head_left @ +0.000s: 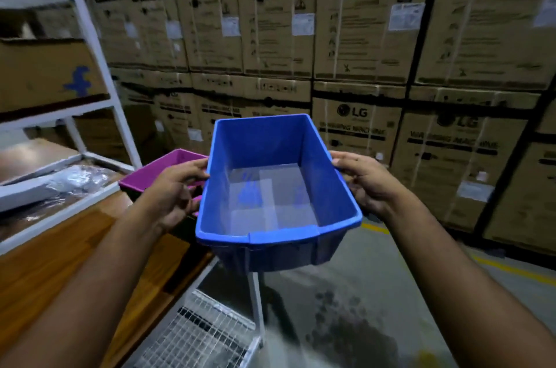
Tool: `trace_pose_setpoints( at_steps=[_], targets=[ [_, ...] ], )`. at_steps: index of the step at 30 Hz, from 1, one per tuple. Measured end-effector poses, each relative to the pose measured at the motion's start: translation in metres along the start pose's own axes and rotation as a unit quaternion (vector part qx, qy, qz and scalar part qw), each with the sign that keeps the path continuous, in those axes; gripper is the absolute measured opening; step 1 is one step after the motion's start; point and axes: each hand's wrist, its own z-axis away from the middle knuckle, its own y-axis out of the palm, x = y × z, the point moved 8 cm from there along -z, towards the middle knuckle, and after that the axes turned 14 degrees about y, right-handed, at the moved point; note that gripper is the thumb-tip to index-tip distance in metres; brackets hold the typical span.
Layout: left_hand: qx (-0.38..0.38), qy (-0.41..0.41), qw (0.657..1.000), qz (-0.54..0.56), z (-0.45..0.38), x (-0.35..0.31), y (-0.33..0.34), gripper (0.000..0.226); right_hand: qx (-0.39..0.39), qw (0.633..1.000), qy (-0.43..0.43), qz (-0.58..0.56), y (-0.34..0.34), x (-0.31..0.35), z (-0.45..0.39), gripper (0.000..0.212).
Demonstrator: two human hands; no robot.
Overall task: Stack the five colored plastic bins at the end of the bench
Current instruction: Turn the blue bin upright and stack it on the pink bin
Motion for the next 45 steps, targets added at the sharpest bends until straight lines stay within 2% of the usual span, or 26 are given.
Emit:
trace_pose_setpoints(
  at_steps=[2,6,10,15,17,21,26,34,39,45],
  targets=[
    [-0.012,0.011,1.000,-0.009,-0.014,-0.006,-0.002,0.044,0.024,1.000,0.015,0.003,0.001,0.017,-0.032,0.034],
    [-0.091,0.051,0.994,-0.018,-0.028,-0.021,-0.015,0.043,0.089,0.995,0.031,0.025,0.024,0.043,-0.090,0.028],
    [-0.175,0.074,0.980,-0.055,-0.030,-0.034,-0.049,0.039,0.163,0.983,0.048,0.072,0.068,0.052,-0.146,0.027],
    [-0.227,0.104,0.966,-0.061,-0.034,-0.048,-0.084,0.045,0.243,0.962,0.055,0.114,0.133,0.063,-0.196,0.025],
    [-0.258,0.114,0.957,-0.067,-0.037,-0.052,-0.098,0.048,0.257,0.956,0.053,0.132,0.153,0.066,-0.221,0.027],
    [-0.318,0.123,0.936,-0.089,-0.046,-0.056,-0.116,0.034,0.268,0.945,0.050,0.181,0.183,0.074,-0.259,0.026],
    [-0.355,0.130,0.922,-0.084,-0.059,-0.052,-0.123,0.031,0.294,0.940,0.056,0.165,0.205,0.075,-0.288,0.025],
    [-0.419,0.126,0.896,-0.075,-0.082,-0.015,-0.129,0.033,0.323,0.919,0.078,0.214,0.213,0.059,-0.351,0.028],
    [-0.448,0.081,0.885,-0.097,-0.079,0.023,-0.143,0.032,0.348,0.900,0.093,0.245,0.213,0.019,-0.378,0.028],
    [-0.533,0.016,0.824,-0.192,-0.059,0.062,-0.150,0.031,0.366,0.871,0.042,0.324,0.210,-0.023,-0.382,0.034]
  ],
)
